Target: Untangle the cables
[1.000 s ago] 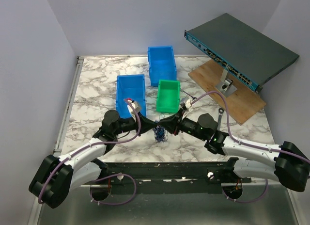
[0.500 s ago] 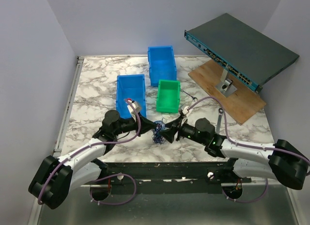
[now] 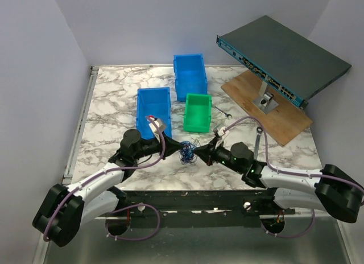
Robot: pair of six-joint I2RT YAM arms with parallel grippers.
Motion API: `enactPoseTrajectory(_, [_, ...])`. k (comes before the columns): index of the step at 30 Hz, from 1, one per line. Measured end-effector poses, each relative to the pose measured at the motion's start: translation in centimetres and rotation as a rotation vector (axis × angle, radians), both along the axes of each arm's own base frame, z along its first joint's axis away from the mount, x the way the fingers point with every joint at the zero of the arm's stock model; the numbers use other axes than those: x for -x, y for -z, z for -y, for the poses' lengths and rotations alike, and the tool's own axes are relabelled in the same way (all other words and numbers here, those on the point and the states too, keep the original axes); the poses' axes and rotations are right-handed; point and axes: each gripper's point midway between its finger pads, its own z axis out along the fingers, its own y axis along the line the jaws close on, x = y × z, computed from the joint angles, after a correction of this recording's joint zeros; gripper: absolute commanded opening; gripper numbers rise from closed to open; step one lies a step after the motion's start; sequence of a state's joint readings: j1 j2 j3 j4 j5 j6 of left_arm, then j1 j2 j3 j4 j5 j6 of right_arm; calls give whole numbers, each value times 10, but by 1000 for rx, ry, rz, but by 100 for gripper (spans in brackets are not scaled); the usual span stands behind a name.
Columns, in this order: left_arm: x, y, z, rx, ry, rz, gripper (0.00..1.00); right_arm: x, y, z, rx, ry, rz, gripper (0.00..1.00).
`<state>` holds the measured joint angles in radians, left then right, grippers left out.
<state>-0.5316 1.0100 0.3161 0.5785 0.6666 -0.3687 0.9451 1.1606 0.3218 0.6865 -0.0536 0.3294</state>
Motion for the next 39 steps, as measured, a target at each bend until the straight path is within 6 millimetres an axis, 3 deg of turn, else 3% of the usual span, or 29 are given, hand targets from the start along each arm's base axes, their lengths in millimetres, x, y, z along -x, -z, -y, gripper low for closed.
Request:
enactPoseTrajectory(6, [-14, -11, -12, -3, -137, 35, 0, -36, -22, 56, -80, 398, 9, 1])
enactPoseTrajectory(12, [-34, -20, -43, 10, -356, 62, 0, -49, -25, 113, -167, 700, -14, 1])
enactPoseTrajectory(18, [-37, -11, -67, 3, -493, 37, 0, -51, -21, 128, -186, 784, -33, 1])
enactPoseTrajectory(26, [-56, 2, -106, -39, -727, -7, 0, -59, 0, 178, -103, 1053, -28, 1])
enactPoseTrajectory(30, [-58, 6, -117, -48, -787, -19, 0, -58, 1, 196, -115, 1142, -25, 1])
enactPoseTrajectory(34, [-55, 2, -115, -28, -770, -2, 0, -57, -3, 199, -124, 1150, -20, 3])
enactPoseTrajectory(35, [-54, 2, -113, -24, -755, 1, 0, -57, -4, 197, -114, 1130, -15, 10])
enactPoseTrajectory(36, [-53, 2, -111, -21, -741, 3, 0, -57, -5, 192, -102, 1094, -8, 22])
enactPoseTrajectory(38, [-51, 4, -103, -24, -697, 1, 0, -55, -5, 175, -80, 980, 6, 57])
enactPoseTrajectory(39, [-50, 6, -99, -27, -670, -2, 0, -53, -6, 164, -75, 909, 13, 70])
